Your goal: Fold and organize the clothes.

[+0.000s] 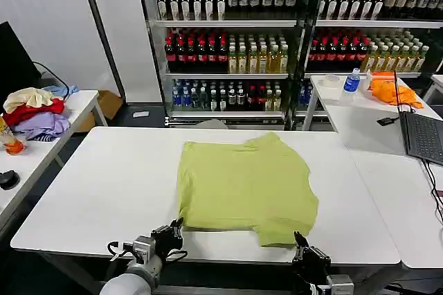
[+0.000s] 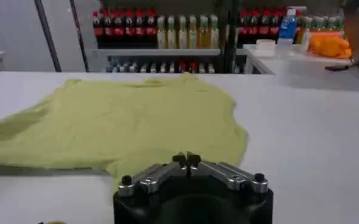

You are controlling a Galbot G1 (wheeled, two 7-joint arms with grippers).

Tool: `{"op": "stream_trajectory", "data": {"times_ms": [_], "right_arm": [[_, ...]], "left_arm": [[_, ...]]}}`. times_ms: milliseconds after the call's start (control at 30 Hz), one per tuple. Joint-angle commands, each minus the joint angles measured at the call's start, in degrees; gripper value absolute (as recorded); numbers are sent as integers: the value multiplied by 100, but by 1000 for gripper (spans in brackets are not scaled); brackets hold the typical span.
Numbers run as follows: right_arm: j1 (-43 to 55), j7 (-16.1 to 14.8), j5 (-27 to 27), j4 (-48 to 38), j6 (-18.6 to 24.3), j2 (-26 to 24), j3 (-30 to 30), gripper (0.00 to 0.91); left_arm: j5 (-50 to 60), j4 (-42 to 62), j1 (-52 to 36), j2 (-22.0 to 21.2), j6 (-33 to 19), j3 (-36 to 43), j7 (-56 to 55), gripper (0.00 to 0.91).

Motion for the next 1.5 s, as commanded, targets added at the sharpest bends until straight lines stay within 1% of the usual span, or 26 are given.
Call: {"op": "stream_trajectory", "data": {"times_ms": [33,200,367,700,833,1000,1167,1333,1400,1500], "right_arm": [[-61,-4,74,338,13,-108,250,0],[202,-38,212,253,-25,-267,372,0],[686,-97,362,-78,-56,-583,359,0],[2092,-132,625,-946,-137,-1194,-4,0],[2646,-167,710,-1338,-146,-1398,-211,0],[3370,-235,707,-1965,-83,-1594,-619,0],[3914,-313,609,-2555,50,-1611,-922,0],[4284,-375,384,-3026,196,-1373,-1181,0],[4398,-408,213,-3204,292,-1291,-1262,0],[4580,-437,174,-3414,329,-1242,-1398,0]], "left_arm": [[-297,-544,66,337,-20,-194,-2,20],[-325,-551,10,442,-23,-175,21,20],[-328,-321,-238,438,-44,-51,32,20],[-393,522,-1194,478,-108,304,72,20],[-404,857,-1566,414,-108,474,80,20],[-398,1260,-1954,331,-122,650,85,20],[-365,1574,-2221,301,-155,762,80,20],[-278,1888,-2342,215,-238,811,97,20],[-259,1934,-2356,134,-238,839,99,20],[-232,1995,-2355,54,-244,858,124,20]]}}
